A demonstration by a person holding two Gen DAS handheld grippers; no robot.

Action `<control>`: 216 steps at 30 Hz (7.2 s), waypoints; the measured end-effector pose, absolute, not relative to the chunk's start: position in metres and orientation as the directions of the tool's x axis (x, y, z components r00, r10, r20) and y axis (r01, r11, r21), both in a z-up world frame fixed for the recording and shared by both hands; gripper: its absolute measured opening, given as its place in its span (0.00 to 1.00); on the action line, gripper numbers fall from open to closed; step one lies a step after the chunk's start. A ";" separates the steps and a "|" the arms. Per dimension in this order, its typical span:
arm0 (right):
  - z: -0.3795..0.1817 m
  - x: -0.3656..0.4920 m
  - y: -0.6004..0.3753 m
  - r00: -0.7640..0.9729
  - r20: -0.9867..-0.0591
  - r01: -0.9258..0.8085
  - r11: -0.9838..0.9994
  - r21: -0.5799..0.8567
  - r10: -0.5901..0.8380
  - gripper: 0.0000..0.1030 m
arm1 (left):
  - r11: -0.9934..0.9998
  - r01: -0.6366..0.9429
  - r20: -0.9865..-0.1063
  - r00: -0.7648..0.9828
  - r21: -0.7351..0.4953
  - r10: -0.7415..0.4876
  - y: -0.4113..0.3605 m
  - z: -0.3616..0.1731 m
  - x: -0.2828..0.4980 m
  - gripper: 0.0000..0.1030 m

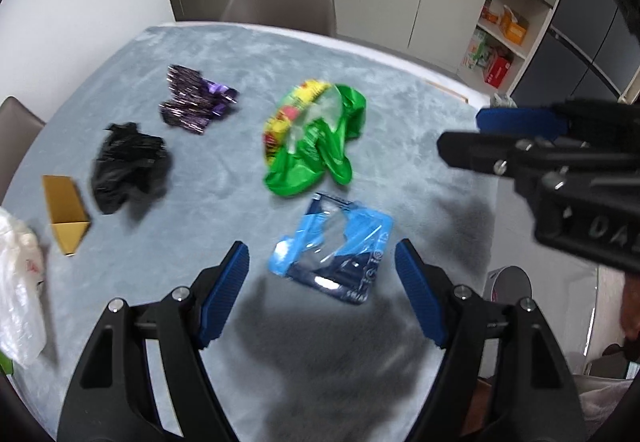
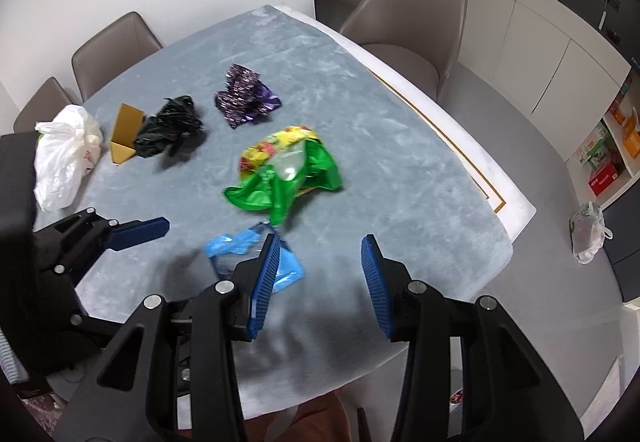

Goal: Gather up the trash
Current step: 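Grasp the blue plastic packaging with the left tool while the right tool grasps the green snack bag, then carry the blue packaging and green snack bag with both tools to the bin, then open both tools over the bin to drop the packaging and bag, then move both open tools back toward the table, then grasp the black plastic bag with the left tool while the right tool grasps the purple wrapper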

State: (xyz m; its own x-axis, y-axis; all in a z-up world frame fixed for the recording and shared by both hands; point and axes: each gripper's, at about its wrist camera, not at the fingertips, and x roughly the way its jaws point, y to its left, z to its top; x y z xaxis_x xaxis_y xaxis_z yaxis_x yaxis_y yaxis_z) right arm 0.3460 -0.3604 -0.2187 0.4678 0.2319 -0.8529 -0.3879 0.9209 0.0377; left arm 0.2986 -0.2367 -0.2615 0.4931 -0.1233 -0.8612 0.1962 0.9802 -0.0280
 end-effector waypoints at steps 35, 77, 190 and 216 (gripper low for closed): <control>-0.266 0.383 -0.382 0.382 -0.890 -0.430 0.900 0.067 0.249 0.40 | 0.986 0.163 -0.887 0.450 -0.029 -0.101 -0.262 -0.309 0.331 0.58; -0.286 0.435 -0.295 0.389 -0.871 -0.571 0.820 0.028 0.301 0.65 | 0.991 -0.127 -0.825 0.564 -0.031 0.047 -0.173 -0.254 0.308 0.57; -0.270 0.231 -0.734 0.553 -0.829 0.312 0.944 0.109 -0.087 0.61 | 0.765 0.644 -0.854 0.404 0.011 -0.328 -0.580 -0.281 0.326 0.77; -0.187 0.392 -0.284 0.507 -0.784 -0.526 0.849 0.047 0.357 0.61 | 0.981 -0.192 -0.780 0.615 -0.012 0.111 -0.127 -0.187 0.310 0.77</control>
State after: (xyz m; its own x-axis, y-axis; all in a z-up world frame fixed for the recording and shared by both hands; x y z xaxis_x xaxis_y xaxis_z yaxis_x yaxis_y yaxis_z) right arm 0.3924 -0.2838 -0.1869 0.5071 0.3572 -0.7844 -0.5261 0.8492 0.0465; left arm 0.3100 -0.1268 -0.1866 0.6155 0.1108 -0.7803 -0.1921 0.9813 -0.0122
